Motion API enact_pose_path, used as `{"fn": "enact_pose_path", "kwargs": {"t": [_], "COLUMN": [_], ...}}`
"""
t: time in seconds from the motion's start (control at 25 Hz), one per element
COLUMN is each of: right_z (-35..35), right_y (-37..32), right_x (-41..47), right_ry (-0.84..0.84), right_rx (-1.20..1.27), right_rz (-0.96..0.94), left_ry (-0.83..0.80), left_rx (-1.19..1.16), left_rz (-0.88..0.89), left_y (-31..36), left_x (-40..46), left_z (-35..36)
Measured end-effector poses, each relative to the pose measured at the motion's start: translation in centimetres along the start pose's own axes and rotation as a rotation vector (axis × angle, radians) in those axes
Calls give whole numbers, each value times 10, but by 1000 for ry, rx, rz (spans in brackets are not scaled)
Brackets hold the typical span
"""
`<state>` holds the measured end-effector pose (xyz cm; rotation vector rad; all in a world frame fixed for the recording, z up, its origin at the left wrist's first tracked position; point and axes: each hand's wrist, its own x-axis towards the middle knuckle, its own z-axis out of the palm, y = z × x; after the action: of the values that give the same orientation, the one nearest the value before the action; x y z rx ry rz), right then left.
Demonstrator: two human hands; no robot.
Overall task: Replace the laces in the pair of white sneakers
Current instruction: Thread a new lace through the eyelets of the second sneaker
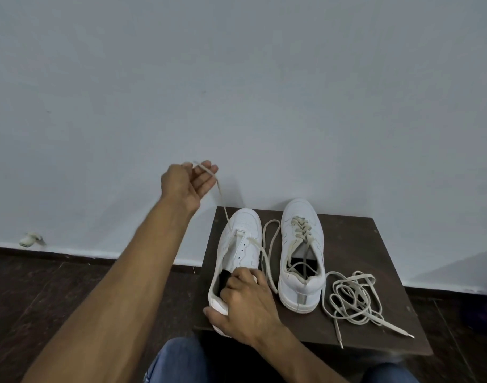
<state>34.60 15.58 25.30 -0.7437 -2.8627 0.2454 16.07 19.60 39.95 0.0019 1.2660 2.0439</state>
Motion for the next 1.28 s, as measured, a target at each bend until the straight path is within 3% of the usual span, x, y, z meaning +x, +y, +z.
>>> {"fn": "enact_pose_path", "kwargs": {"t": [0.52, 0.68, 0.72, 0.8, 0.92, 1.12, 1.16, 1.28], "right_z": [-7, 4, 10, 24, 40, 25, 18, -35], "right_y": [-4, 5, 9, 20, 31, 58, 63, 57], "right_x": [5, -26, -41, -73, -106, -102, -100, -85], "right_ry": [-114, 160, 252, 297, -16, -40, -40, -3], "right_rx": [66, 511, 508, 271, 64, -148, -127, 382], "right_rz": [66, 86, 115, 142, 115, -21, -44, 21], "left_ry": [-245, -212, -199, -185, -184, -201, -203, -186], "left_rx": [-378, -327, -322, -330, -320, -289, -262, -183], "left_rz": [328, 331, 325, 302, 276, 244, 242, 242], "left_y": [165, 163, 160, 156, 152, 141, 138, 133], "left_x": [-107, -112, -110, -105, -104, -116, -118, -125], "left_z": [81, 74, 71, 64, 62, 65, 63, 57]}}
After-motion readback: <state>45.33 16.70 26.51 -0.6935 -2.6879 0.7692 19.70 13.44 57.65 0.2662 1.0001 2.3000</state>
